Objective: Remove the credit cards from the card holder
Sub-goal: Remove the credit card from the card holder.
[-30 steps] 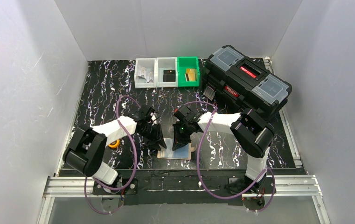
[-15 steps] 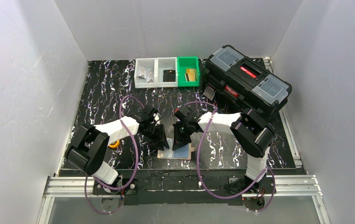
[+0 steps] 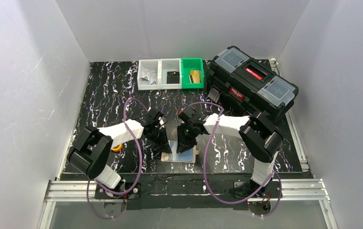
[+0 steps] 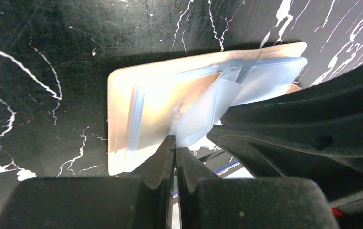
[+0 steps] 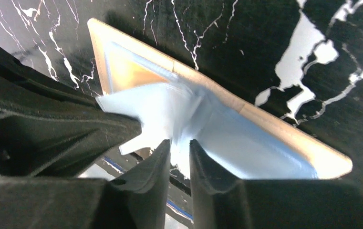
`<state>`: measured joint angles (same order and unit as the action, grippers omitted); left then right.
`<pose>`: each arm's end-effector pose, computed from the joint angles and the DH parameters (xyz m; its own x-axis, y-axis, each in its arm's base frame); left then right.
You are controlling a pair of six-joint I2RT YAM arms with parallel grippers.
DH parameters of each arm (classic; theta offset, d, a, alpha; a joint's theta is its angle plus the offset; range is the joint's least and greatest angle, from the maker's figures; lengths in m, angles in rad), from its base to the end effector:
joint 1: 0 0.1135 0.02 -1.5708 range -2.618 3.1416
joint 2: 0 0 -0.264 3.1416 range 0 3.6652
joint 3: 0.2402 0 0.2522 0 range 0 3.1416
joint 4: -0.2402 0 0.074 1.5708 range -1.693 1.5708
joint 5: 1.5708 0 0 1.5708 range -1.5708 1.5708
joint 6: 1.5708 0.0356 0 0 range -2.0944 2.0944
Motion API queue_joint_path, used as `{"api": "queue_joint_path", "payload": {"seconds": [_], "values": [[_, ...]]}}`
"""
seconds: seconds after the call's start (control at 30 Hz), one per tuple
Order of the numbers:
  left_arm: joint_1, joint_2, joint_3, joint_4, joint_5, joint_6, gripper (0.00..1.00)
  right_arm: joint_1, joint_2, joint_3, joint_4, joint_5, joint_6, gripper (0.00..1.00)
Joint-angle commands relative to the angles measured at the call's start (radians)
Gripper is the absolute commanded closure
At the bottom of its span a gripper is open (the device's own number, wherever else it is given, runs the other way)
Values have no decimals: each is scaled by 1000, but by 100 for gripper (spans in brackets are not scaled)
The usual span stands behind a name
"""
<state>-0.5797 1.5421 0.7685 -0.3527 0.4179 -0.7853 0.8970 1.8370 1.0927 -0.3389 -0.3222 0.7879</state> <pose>0.2225 -0.1629 0.1530 -0.9913 -0.1233 -0.0450 -0.0767 0.8228 -0.5631 0.2163 0.2890 0.1512 -0.9799 -0.1496 -0.1321 -0.1973 0.8251 0.5294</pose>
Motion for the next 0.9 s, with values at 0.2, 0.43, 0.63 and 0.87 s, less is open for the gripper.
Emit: {"api": "queue_joint_path", "payload": {"seconds": [0.2,0.43,0.63,0.87], "values": [[-13,-139,32,-89,-118,-66,100,-8,-165,153,-235,148,-87,52],[-45,-120,76,-121,-152,-91,100,-30,-255,143,-293,191,-108,48],[-84,-74,128,-118,-171,-121,85,-53,-322,91,-302,194,-113,47],[-114,-1,193,-102,-167,-119,77,-68,-367,47,-302,196,-113,47]]}}
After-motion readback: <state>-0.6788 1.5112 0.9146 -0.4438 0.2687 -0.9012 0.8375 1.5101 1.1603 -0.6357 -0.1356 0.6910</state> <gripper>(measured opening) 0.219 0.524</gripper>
